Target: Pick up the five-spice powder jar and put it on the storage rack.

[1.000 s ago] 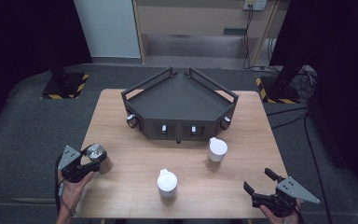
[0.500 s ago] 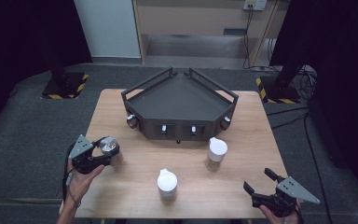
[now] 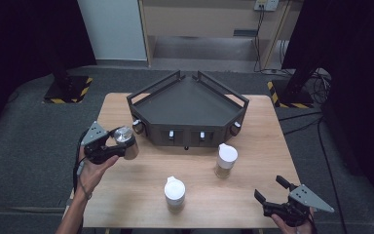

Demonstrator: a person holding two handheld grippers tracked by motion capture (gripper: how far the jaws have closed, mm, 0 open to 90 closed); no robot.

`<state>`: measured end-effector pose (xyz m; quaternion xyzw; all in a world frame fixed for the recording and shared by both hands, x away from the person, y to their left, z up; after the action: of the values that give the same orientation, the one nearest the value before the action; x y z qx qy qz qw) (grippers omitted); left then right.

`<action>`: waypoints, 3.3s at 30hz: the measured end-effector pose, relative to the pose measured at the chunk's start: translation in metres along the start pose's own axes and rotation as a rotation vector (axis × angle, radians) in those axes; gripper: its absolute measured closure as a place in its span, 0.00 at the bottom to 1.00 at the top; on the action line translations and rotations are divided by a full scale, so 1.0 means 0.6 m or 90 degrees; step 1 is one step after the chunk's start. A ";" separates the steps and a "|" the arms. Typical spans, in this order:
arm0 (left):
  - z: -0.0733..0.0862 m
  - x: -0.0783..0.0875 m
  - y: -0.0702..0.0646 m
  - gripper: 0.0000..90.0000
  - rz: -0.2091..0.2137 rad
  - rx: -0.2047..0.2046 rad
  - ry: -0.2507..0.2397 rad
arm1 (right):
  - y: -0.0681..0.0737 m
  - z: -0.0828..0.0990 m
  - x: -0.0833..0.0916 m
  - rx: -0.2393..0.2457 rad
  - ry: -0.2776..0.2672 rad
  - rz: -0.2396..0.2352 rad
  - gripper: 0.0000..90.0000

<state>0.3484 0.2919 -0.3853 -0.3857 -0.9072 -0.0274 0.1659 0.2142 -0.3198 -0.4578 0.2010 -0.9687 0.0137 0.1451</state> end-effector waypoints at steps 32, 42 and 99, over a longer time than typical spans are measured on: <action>-0.184 -0.130 0.041 0.37 0.006 -0.017 0.007 | -0.003 0.002 -0.001 -0.007 -0.002 -0.012 0.05; -0.194 -0.187 0.058 0.37 -0.032 -0.006 0.009 | -0.004 0.002 -0.001 -0.010 -0.004 -0.016 0.05; -0.184 -0.161 0.042 0.04 -0.025 -0.040 -0.046 | -0.003 0.001 0.000 -0.009 -0.007 -0.025 0.05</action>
<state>0.4596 0.2232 -0.3140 -0.3736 -0.9187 -0.0449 0.1204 0.2149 -0.3212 -0.4587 0.2186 -0.9655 0.0027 0.1417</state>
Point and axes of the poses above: each handheld gripper's, and its own axes: x roughly backward along the jaws, z roughly out of its underside, y roughly to its left, the point moved 9 cm from there along -x, roughly forward along the jaws, and after that the axes turned 8 degrees about z, right-handed, at the moved point
